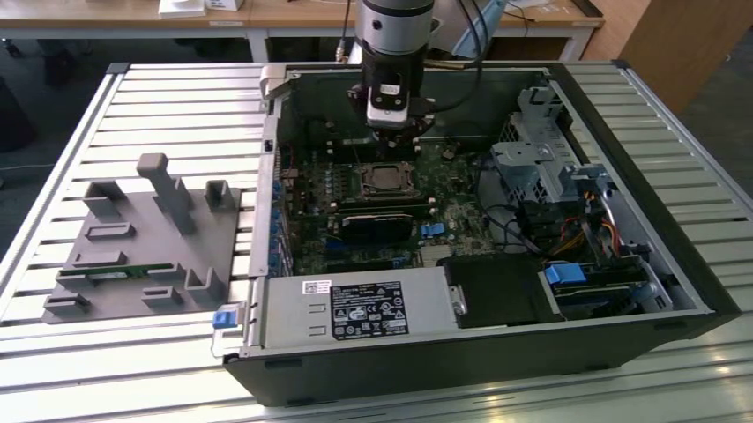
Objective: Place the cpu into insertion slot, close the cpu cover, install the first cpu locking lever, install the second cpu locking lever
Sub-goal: 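Install the first cpu locking lever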
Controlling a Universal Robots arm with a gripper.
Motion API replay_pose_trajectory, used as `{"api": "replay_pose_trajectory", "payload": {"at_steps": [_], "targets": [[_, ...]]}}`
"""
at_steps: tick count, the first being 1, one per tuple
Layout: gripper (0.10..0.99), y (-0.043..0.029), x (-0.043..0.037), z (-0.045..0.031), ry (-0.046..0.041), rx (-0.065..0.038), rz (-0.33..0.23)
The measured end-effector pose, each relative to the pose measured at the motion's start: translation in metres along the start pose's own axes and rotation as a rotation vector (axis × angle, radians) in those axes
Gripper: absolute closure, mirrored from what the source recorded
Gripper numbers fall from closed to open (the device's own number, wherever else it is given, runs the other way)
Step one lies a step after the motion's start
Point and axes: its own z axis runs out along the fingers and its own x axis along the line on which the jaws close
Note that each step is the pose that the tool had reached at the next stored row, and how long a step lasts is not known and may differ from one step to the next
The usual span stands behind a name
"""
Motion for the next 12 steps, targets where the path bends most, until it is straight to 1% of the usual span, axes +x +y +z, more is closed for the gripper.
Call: {"api": "replay_pose_trajectory", "payload": {"at_steps": [6, 12], "targets": [[0.98, 0.0, 0.0, 0.0, 0.0015, 0.0, -0.06], [0.98, 0.0, 0.0, 0.0, 0.0019, 0.0, -0.077]]}}
